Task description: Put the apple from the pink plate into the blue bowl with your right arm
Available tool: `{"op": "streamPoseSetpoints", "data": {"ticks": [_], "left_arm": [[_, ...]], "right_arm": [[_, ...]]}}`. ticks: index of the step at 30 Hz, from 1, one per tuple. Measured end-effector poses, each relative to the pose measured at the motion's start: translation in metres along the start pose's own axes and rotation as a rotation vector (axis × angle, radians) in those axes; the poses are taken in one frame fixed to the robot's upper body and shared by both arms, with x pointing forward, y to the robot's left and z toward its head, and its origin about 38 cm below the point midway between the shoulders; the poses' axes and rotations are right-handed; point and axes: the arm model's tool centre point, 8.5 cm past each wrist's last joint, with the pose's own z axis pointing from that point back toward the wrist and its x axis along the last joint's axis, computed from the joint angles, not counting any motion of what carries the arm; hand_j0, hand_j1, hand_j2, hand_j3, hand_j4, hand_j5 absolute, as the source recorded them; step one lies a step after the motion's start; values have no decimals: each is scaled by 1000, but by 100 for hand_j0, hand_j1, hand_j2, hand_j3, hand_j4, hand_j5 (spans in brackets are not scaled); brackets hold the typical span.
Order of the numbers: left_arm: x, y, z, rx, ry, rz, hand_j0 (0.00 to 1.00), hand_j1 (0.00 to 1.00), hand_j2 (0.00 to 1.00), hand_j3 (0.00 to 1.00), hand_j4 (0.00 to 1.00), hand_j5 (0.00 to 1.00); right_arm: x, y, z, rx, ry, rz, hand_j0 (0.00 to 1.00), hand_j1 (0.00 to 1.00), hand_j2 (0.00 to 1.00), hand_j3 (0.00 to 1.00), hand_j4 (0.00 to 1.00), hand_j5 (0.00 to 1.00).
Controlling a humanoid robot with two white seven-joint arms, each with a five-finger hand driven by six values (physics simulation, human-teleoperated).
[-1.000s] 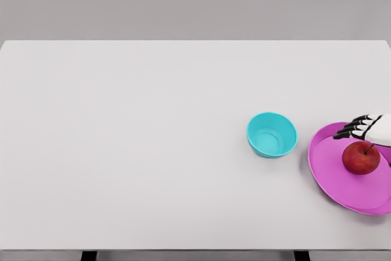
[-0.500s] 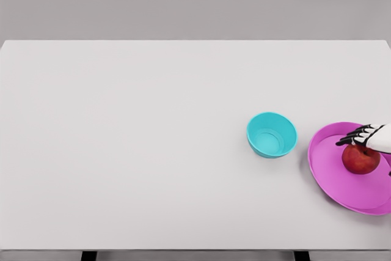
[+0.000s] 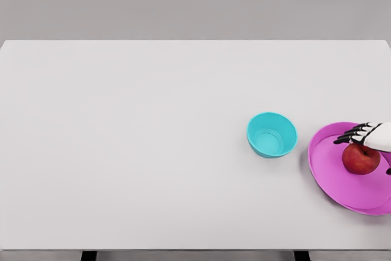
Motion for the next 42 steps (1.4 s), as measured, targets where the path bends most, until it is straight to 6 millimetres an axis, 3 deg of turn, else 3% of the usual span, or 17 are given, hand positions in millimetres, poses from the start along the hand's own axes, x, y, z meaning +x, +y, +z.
{"op": "streamPoseSetpoints", "data": {"ticks": [11,12,13,16,18,28,33,42], "left_arm": [[0,0,0,0,0,0,100,100,100,100,100,100],[1,0,0,0,-2,0,100,100,100,100,100,100],[0,0,0,0,0,0,100,100,100,100,100,100],[0,0,0,0,0,0,100,100,100,100,100,100],[0,0,0,0,0,0,100,100,100,100,100,100],[0,0,0,0,0,0,100,100,100,100,100,100],[0,0,0,0,0,0,100,100,100,100,100,100],[1,0,0,0,-1,0,100,100,100,100,100,100]], "right_arm": [[3,2,-4,-4,-12,-7,99,99,99,99,99,99],[3,2,-5,-5,-13,-7,75,75,75,75,75,75],[3,3,-5,-5,-14,-8,66,66,66,66,66,66],[4,3,-6,-5,-15,-6,49,49,49,49,49,49],[4,2,-6,-6,-15,-6,44,44,44,44,44,44],[3,-12,-1,-37,-7,17,44,44,44,44,44,44],[-1,-38,7,-98,10,50,44,44,44,44,44,44],[3,-66,4,-189,-3,82,44,44,44,44,44,44]]}}
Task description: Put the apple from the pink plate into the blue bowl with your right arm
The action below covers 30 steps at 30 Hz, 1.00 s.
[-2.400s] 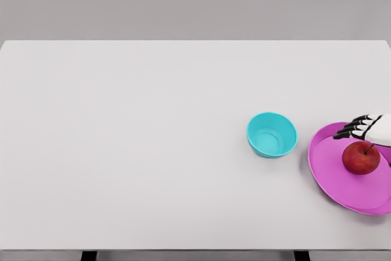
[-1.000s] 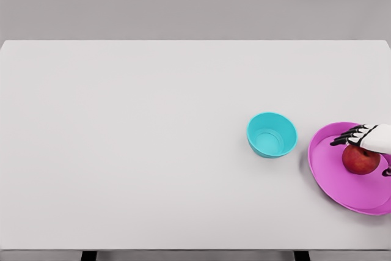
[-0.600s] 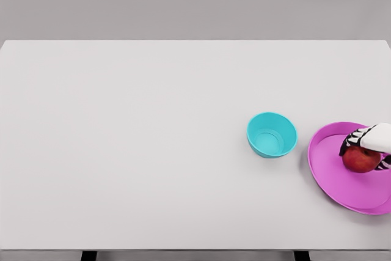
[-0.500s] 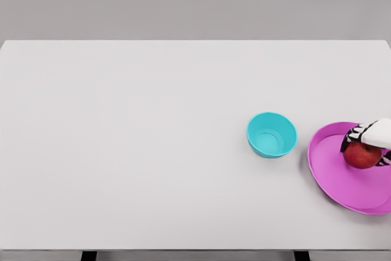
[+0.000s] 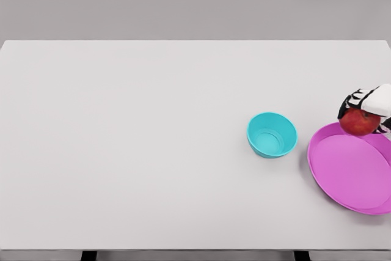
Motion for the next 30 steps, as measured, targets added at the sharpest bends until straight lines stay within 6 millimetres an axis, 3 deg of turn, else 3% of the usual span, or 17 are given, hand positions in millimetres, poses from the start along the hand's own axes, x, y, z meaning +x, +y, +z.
{"op": "streamPoseSetpoints", "data": {"ticks": [7,15,17,19,22,30], "left_arm": [[0,0,0,0,0,0,100,100,100,100,100,100],[-1,0,0,0,1,0,100,100,100,100,100,100],[0,0,0,0,0,0,100,100,100,100,100,100],[-1,0,0,0,2,0,100,100,100,100,100,100],[-1,0,0,0,2,0,100,100,100,100,100,100],[-1,0,0,0,1,0,100,100,100,100,100,100]], "right_arm": [[8,-18,-18,-96,-37,3,44,44,44,44,44,44],[27,-14,-45,-150,-108,-28,44,44,44,44,44,44],[32,-28,-51,-178,-129,-4,44,44,44,44,44,44],[39,-23,-60,-164,-156,-9,44,44,44,44,44,44],[46,-33,-70,-170,-185,14,45,45,45,45,45,45],[69,-27,-99,-126,-263,31,45,45,45,45,45,45]]}}
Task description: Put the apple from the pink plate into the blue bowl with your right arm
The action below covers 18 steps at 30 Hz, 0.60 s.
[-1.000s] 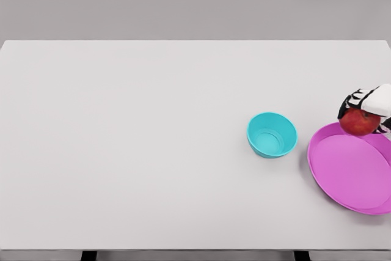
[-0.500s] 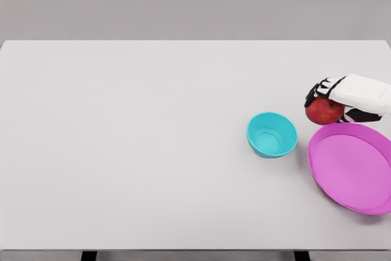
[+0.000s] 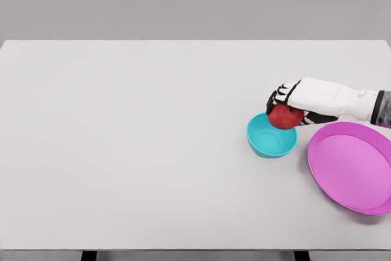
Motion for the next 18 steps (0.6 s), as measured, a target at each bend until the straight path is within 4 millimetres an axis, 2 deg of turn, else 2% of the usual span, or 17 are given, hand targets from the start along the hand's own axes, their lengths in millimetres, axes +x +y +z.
{"op": "streamPoseSetpoints", "data": {"ticks": [5,12,13,14,15,18], "left_arm": [[0,0,0,0,0,0,100,100,100,100,100,100],[0,0,0,0,0,0,100,100,100,100,100,100],[0,0,0,0,0,0,100,100,100,100,100,100],[0,0,0,0,0,0,100,100,100,100,100,100],[0,0,0,0,0,0,100,100,100,100,100,100],[0,0,0,0,0,0,100,100,100,100,100,100]], "right_arm": [[7,10,-10,28,-30,-7,45,45,45,45,45,45],[10,14,-14,40,-41,-8,47,47,47,47,47,47],[10,14,-14,40,-42,-9,50,50,50,50,50,50],[10,14,-14,41,-42,-9,71,71,71,71,71,71],[11,14,-14,40,-43,-9,98,98,98,98,98,98],[11,14,-14,40,-44,-9,100,100,100,100,100,100]]}}
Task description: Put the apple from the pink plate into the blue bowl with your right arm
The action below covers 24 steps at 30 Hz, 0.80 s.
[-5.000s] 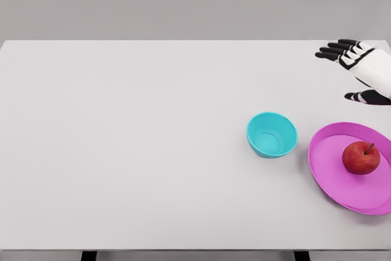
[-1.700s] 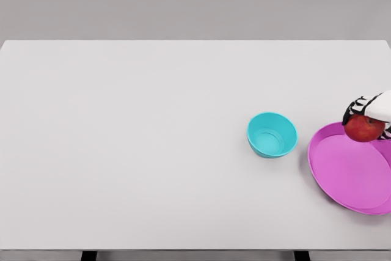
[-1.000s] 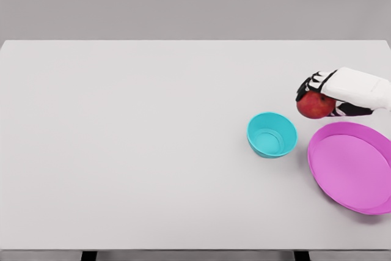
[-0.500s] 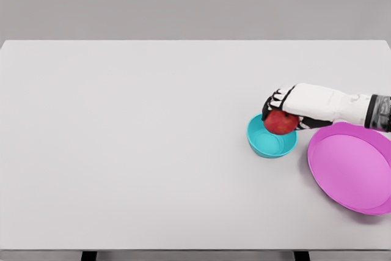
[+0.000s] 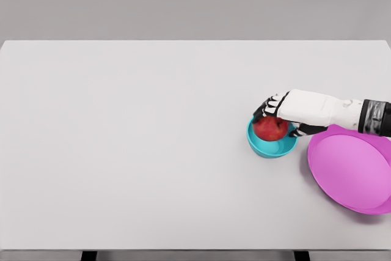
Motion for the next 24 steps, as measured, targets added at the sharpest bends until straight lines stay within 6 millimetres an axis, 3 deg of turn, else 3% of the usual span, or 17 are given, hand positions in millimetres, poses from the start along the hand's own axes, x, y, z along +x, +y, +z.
{"op": "streamPoseSetpoints", "data": {"ticks": [8,14,17,21,24], "left_arm": [[0,0,0,0,0,0,100,100,100,100,100,100],[0,0,0,0,0,0,100,100,100,100,100,100],[0,0,0,0,0,0,100,100,100,100,100,100],[0,0,0,0,0,0,100,100,100,100,100,100],[1,0,0,0,-2,0,100,100,100,100,100,100]], "right_arm": [[1,-10,1,-14,-3,22,100,100,100,100,100,100],[-9,-30,22,-65,51,48,100,100,100,100,100,100],[-21,-28,32,-79,95,25,100,100,100,100,100,100],[-37,-26,14,-277,114,-107,100,100,100,100,100,100],[-44,-20,10,-333,127,-162,100,100,100,100,100,100]]}}
